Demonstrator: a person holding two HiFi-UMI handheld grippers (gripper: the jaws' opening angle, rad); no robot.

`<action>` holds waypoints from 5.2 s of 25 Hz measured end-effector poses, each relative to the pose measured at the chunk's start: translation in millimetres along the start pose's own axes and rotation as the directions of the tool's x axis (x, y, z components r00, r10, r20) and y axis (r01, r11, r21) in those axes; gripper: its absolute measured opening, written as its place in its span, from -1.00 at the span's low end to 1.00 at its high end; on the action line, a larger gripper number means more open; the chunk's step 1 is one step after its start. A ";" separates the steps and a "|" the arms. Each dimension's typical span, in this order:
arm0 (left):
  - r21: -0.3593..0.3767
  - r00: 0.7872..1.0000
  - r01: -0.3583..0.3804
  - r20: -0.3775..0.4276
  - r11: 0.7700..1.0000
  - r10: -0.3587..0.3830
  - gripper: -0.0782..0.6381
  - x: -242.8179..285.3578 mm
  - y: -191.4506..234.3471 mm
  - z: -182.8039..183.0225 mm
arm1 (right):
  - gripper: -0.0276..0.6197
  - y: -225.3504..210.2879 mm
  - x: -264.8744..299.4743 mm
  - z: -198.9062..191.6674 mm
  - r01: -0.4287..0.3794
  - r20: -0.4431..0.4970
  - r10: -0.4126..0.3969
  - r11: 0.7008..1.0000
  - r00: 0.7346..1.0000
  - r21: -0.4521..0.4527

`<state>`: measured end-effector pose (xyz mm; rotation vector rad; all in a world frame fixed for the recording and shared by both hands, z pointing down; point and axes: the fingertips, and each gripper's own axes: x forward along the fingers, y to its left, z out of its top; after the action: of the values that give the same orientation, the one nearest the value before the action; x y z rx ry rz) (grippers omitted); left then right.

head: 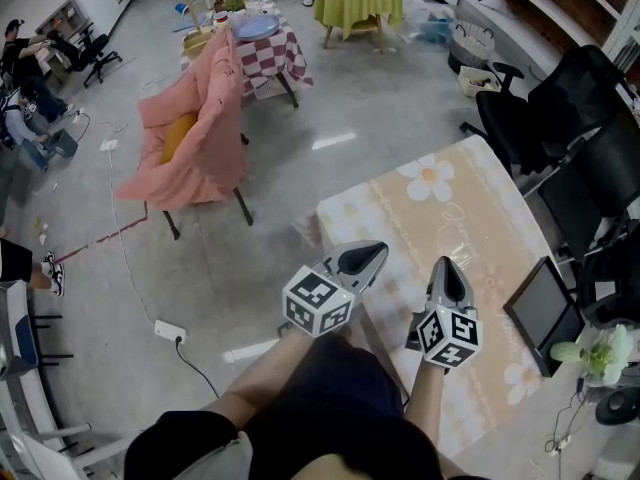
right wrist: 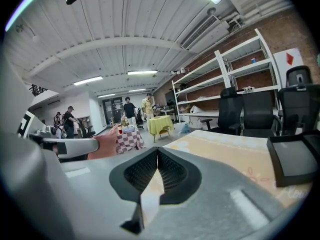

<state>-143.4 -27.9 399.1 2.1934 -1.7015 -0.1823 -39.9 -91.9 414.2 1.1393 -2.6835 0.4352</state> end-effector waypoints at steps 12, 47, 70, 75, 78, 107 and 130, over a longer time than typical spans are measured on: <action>0.008 0.997 0.071 -0.024 0.997 -0.071 -0.75 13.7 -4.5 -3.9 | -0.90 -14.3 -6.3 -1.7 0.073 0.012 -0.073 0.997 0.997 0.007; -0.013 0.882 0.401 -0.264 0.916 -0.390 -0.75 120.8 -31.4 -28.6 | -0.90 -96.7 -24.6 -11.4 0.438 -0.052 -0.436 0.885 0.899 0.156; -0.081 0.824 0.404 -0.401 0.911 -0.401 -0.75 184.9 -6.7 -80.7 | -0.70 -141.7 14.5 -83.3 0.545 -0.306 -0.463 0.782 0.832 0.301; -0.099 0.818 0.402 -0.408 0.910 -0.406 -0.75 196.4 -0.7 -82.1 | -0.70 -149.0 26.0 -93.1 0.543 -0.329 -0.441 0.756 0.835 0.366; -0.112 0.812 0.397 -0.419 0.911 -0.405 -0.75 201.5 3.0 -86.0 | -0.70 -152.5 29.7 -98.6 0.551 -0.346 -0.438 0.740 0.830 0.385; -0.192 0.790 0.385 -0.436 0.902 -0.430 -0.75 221.3 16.0 -97.7 | -0.67 -163.9 49.1 -116.8 0.579 -0.449 -0.402 0.719 0.798 0.386; -0.159 0.819 0.377 -0.403 0.913 -0.408 -0.75 206.8 19.0 -79.2 | -0.90 -159.8 49.0 -99.3 0.524 -0.343 -0.398 0.694 0.851 0.493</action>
<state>-80.4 -214.0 503.2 2.2926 -0.9797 0.1319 48.6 -196.4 552.1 1.7486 -1.9956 1.2404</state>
